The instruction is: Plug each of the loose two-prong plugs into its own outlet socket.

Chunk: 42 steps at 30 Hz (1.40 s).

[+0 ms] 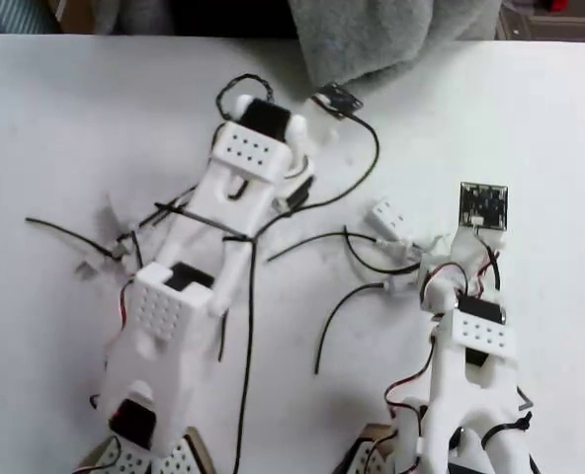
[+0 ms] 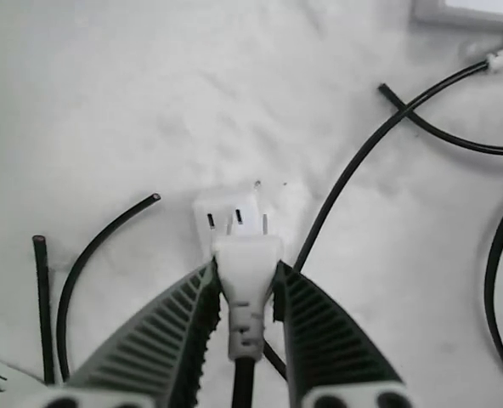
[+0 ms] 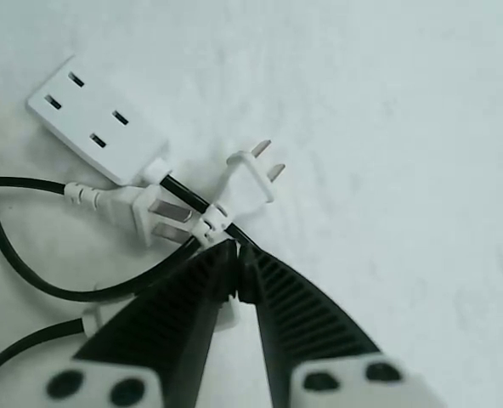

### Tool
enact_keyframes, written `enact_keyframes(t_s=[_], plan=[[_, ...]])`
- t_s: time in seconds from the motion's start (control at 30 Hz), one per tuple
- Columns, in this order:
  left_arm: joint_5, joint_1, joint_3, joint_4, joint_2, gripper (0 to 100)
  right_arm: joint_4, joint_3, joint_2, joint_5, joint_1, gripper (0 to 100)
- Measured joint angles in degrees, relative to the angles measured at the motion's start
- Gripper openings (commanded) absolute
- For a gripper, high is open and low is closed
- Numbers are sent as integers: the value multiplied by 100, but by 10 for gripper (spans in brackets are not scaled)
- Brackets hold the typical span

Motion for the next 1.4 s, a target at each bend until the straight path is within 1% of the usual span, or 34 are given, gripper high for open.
enact_keyframes(t_s=[0.13,0.57,0.8,1.17,1.4], plan=[[26,-193,0,0,18,24,0,0,0,0,0,20],[26,-176,378,-18,53,24,0,0,0,0,0,20],[440,-185,387,-141,53,24,0,0,0,0,0,20],[466,-185,387,-167,53,24,0,0,0,0,0,20],[466,-185,343,-193,519,24,0,0,0,0,0,20]])
